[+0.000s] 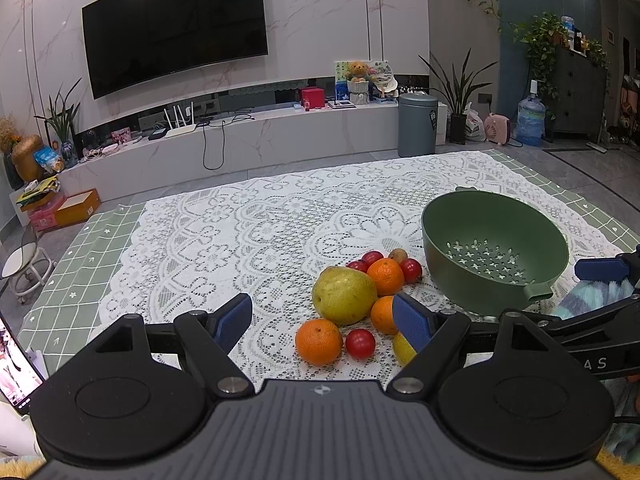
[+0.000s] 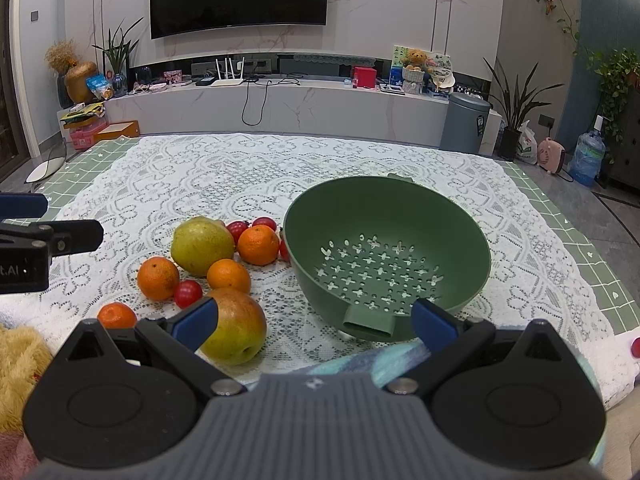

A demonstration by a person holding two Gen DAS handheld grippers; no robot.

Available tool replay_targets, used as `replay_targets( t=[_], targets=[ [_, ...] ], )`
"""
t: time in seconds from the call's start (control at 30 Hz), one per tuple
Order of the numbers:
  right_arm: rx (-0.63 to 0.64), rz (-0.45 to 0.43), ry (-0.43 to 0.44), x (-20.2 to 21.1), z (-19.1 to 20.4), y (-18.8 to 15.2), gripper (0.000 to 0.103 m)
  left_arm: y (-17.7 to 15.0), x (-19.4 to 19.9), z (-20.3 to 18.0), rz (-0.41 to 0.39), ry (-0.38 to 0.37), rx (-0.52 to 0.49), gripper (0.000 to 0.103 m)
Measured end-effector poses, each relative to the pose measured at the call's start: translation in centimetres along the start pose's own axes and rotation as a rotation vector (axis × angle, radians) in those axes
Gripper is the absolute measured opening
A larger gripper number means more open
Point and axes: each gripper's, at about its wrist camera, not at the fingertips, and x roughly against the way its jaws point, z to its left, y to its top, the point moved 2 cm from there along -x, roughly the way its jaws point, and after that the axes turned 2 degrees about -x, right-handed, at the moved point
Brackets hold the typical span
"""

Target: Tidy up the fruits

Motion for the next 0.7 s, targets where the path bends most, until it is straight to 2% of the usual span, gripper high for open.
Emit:
replay_targets(
  t=[0.7],
  targets=[
    [0.016, 0.008, -0.007, -0.16, -0.04, -0.1, 0.099, -0.34, 0.14, -0.31, 0.011, -0.004, 0.004, 0.093]
  ],
)
